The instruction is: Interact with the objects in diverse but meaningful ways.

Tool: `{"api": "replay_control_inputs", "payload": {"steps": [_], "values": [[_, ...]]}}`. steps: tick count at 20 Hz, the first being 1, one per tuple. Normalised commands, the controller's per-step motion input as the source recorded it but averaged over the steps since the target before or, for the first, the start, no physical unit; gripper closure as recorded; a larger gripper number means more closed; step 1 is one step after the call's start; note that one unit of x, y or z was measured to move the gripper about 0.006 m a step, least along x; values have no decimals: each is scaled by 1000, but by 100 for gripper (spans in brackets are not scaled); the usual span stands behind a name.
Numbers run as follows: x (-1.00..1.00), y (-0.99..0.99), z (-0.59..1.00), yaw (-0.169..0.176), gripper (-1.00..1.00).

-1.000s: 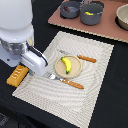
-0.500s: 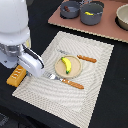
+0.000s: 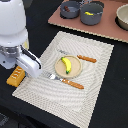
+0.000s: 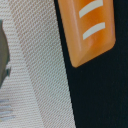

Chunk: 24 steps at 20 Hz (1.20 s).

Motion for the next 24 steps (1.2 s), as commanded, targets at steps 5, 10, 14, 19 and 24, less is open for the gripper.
{"api": "replay_control_inputs", "payload": {"steps": [5,10,14,19,24], "values": [[-583,-1,-243,0,-100],[-363,0,-198,12,-100],[-371,0,-285,23,-100],[-375,0,-251,11,-100],[-346,-3,-203,0,-100]]}}
